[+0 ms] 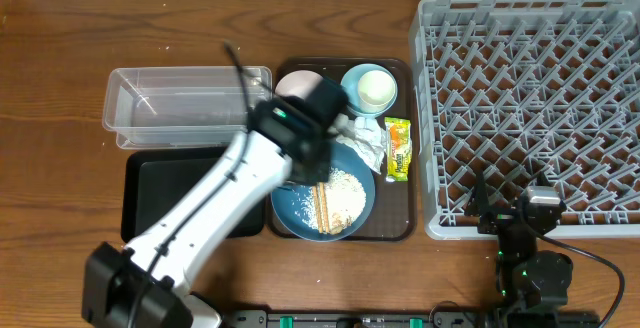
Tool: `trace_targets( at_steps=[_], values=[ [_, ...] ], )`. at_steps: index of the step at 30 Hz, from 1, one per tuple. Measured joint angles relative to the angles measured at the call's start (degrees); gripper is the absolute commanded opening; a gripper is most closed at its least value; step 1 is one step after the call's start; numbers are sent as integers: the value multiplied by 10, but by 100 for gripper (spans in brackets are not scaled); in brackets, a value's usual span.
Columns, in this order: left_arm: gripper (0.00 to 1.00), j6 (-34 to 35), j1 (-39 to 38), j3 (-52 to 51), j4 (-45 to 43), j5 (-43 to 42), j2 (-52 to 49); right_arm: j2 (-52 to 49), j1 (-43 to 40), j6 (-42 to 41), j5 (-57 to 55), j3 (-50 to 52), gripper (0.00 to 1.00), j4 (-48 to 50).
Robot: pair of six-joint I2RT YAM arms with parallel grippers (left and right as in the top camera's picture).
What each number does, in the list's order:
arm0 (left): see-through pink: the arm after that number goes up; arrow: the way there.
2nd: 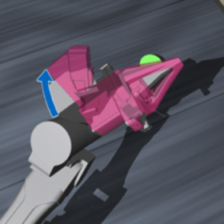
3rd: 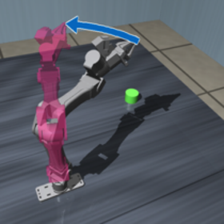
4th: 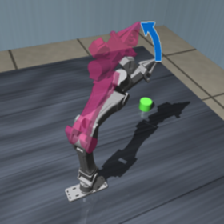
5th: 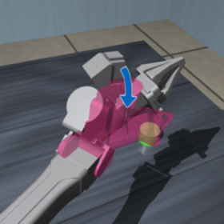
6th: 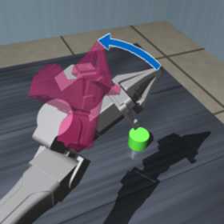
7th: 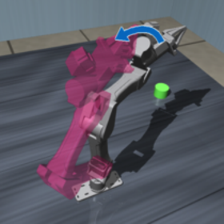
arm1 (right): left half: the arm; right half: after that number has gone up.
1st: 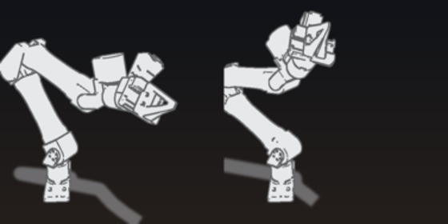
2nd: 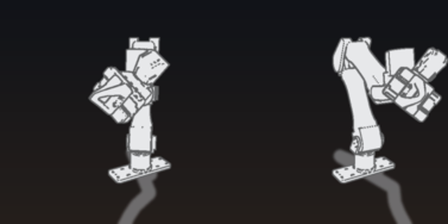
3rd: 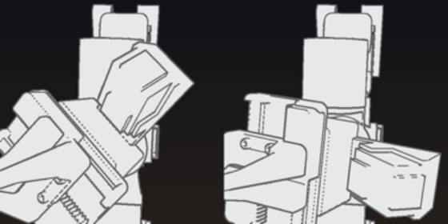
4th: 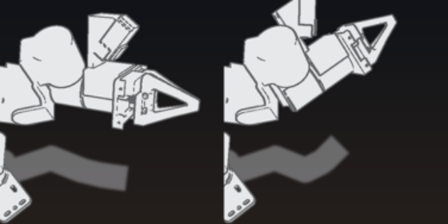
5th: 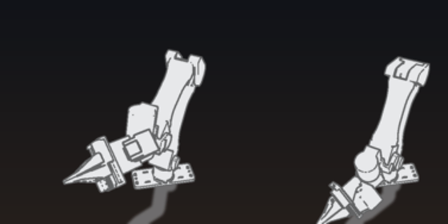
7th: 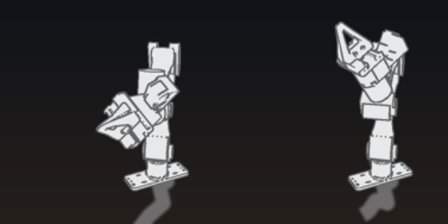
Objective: Sort waste into correct bins and load items into the dishwasher rack
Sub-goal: 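Move the left gripper over the crumpled white tissue beside the bowl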
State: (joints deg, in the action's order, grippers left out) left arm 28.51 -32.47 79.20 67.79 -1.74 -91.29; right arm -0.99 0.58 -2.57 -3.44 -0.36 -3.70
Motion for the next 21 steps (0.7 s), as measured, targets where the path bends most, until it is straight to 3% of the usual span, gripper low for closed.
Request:
trace_targets(
  at_steps=[4, 5, 6, 9, 13, 21],
  values=[
    [25, -5, 91, 0, 66, 13, 0, 0, 0, 0, 0, 0, 99, 0],
    [10, -5, 114, 0, 84, 13, 0, 0, 0, 0, 0, 0, 99, 0],
    [6, -3, 128, 0, 97, 13, 0, 0, 0, 0, 0, 0, 99, 0],
    [6, -13, 158, -3, 127, 5, 1, 0, 0, 0, 0, 0, 99, 0],
    [6, -19, 154, -30, 123, 2, 3, 0, 0, 0, 0, 0, 99, 0],
    [6, -17, 120, -138, 17, -31, 4, 0, 0, 0, 0, 0, 99, 0]
  ],
)
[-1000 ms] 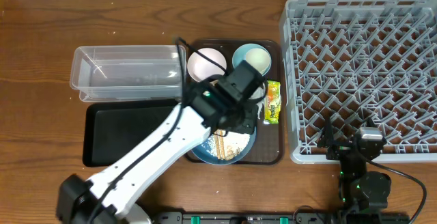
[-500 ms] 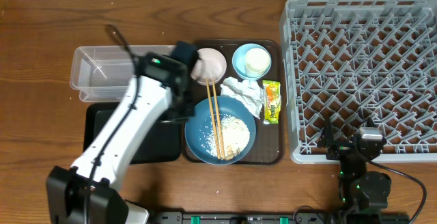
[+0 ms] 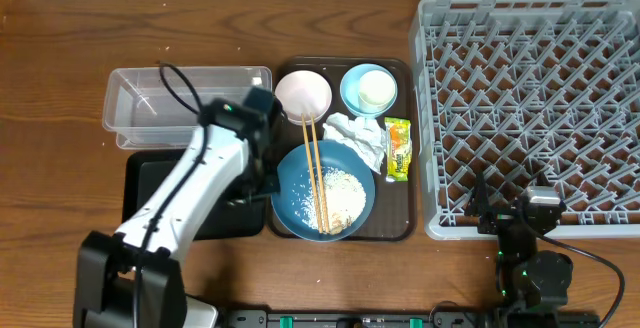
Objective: Sort waste into correct bins and load items into the dishwasher rack
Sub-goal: 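Move the left gripper over the crumpled white tissue beside the bowl, then lower the left gripper and grasp the white tissue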
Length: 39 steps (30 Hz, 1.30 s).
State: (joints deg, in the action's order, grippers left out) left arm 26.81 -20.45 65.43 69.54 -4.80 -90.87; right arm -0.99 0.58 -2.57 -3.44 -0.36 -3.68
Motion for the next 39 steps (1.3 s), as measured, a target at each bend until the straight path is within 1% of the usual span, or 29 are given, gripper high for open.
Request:
trace_targets(
  at_steps=[4, 7, 8, 9, 10, 11, 12, 13, 14, 19, 22, 25, 29, 32, 33, 35, 39],
  values=[
    [6, 2, -41, -34, -43, -21, 0, 0, 0, 0, 0, 0, 99, 0],
    [6, 2, -71, -31, -77, -30, 0, 0, 0, 0, 0, 0, 99, 0],
    [8, 2, -78, -26, -86, -31, 0, 0, 0, 0, 0, 0, 99, 0],
    [14, 1, -83, -17, -98, -33, 0, 0, 0, 0, 0, 0, 99, 0],
    [25, -3, -87, -7, -114, -35, 0, 0, 0, 0, 0, 0, 99, 0],
    [48, -9, -90, 5, -132, -36, 0, 0, 0, 0, 0, 0, 99, 0],
    [60, -18, -95, 19, -152, -37, 0, 0, 0, 0, 0, 0, 99, 0],
    [64, -25, -99, 32, -172, -37, 0, 0, 0, 0, 0, 0, 99, 0],
    [66, -35, -104, 43, -188, -38, 0, 0, 0, 0, 0, 0, 99, 0],
    [68, -97, -137, 66, -260, -38, 0, 0, 0, 0, 0, 0, 99, 0],
    [68, -124, -148, 78, -268, -39, -1, 0, 0, 0, 0, 0, 99, 0],
    [68, -141, -146, 140, -228, -38, -26, 0, 0, 0, 0, 0, 99, 0],
    [69, -174, -143, 314, -103, -26, -115, 0, 0, 0, 0, 0, 99, 0],
    [69, -186, -146, 425, -19, -2, -178, 0, 0, 0, 0, 0, 99, 0],
    [69, -191, -146, 455, -3, 6, -198, 0, 0, 0, 0, 0, 99, 0],
    [68, -194, -147, 480, 9, 14, -225, 0, 0, 0, 0, 0, 99, 0],
    [68, -197, -147, 484, 18, 24, -280, 0, 0, 0, 0, 0, 99, 0]
  ],
)
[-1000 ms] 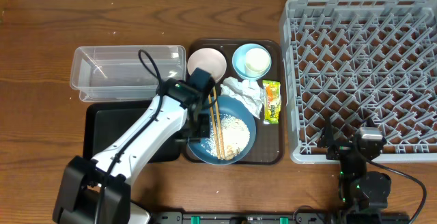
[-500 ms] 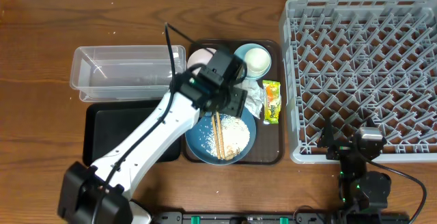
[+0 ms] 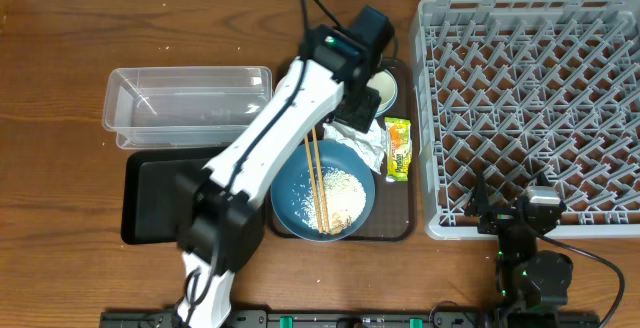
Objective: Sort waste into correct bins and load items into the dishwasher rack
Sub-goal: 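Lower the left gripper and grasp the white tissue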
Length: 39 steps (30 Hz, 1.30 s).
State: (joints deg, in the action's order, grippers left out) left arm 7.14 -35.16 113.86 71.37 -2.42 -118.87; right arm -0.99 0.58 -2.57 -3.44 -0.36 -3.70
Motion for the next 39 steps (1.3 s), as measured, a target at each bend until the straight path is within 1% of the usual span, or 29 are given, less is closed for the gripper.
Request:
trace_targets(
  at_steps=[5, 8, 14, 28, 39],
  values=[
    [68, -1, -10, 0, 18, -2, -66, 0, 0, 0, 0, 0, 99, 0],
    [68, -2, -22, -1, 17, -2, -85, 0, 0, 0, 0, 0, 99, 0],
    [68, -2, -46, -2, 9, -2, -89, 0, 0, 0, 0, 0, 99, 0],
    [68, -2, -54, -76, -101, -2, -101, 0, 0, 0, 0, 0, 99, 0],
    [68, -2, -54, -80, -116, -2, -101, 0, 0, 0, 0, 0, 99, 0]
  ],
)
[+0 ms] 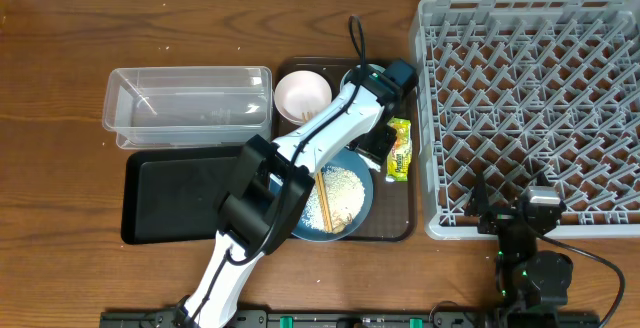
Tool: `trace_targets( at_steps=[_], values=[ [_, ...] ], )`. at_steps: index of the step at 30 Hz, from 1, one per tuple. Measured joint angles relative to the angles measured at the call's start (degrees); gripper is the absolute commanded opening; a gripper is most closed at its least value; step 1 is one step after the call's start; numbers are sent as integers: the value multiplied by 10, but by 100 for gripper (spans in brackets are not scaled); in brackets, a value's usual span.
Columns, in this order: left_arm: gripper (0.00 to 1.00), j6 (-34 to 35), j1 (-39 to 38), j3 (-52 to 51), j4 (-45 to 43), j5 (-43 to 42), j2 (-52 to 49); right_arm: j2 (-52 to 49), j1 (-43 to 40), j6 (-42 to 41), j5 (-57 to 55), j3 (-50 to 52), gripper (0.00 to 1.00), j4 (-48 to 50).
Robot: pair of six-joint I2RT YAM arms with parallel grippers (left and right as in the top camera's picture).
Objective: Sort waste into correct bins and load items into the dishwasher rack
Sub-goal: 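Lower the left gripper and grasp the white tissue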
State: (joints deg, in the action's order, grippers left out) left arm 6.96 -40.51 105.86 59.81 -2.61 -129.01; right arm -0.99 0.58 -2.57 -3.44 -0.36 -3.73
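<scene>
My left arm reaches across the brown tray [408,230]. Its gripper [376,146] is low over the spot where the crumpled white napkin lies, right beside the yellow wrapper [399,152]; the napkin is almost entirely hidden under it, and the fingers cannot be made out. Two chopsticks [322,206] lie on the blue plate [350,196] with rice. A white bowl [303,96] stands at the tray's back left. The light blue cup [352,76] is mostly covered by the arm. The right gripper [492,216] rests at the front right, away from everything.
A clear plastic bin [190,106] stands back left, with a black tray [185,198] in front of it. The grey dishwasher rack [530,98] fills the right side, its near edge just behind the parked right arm.
The left gripper has moved from the back of the tray by the blue cup to the right and nearer, over the napkin beside the wrapper. The white bowl shows again.
The left gripper was first over the plate's back edge by the napkin. Then it stood left of the plate at the black tray's edge, with the chopsticks lying on the plate. Then it reached the tray's back near the cup, and now sits over the napkin.
</scene>
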Motion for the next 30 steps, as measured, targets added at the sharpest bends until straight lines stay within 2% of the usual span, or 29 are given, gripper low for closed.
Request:
trace_targets(
  at_steps=[12, 14, 18, 20, 27, 30],
  values=[
    [65, -3, 0, -74, -97, -1, 1, 0, 0, 0, 0, 0, 99, 0],
    [58, -3, -1, -78, -102, -2, 2, 0, 0, 0, 0, 0, 99, 0],
    [36, -7, -1, -78, -103, -2, 3, 0, 0, 0, 0, 0, 99, 0],
    [28, -6, -1, -78, -103, -2, 3, 0, 0, 0, 0, 0, 99, 0],
    [19, -8, -1, -80, -102, -1, 6, 0, 0, 0, 0, 0, 99, 0],
    [10, -9, -1, -87, -103, 1, 13, 0, 0, 0, 0, 0, 99, 0]
  ],
)
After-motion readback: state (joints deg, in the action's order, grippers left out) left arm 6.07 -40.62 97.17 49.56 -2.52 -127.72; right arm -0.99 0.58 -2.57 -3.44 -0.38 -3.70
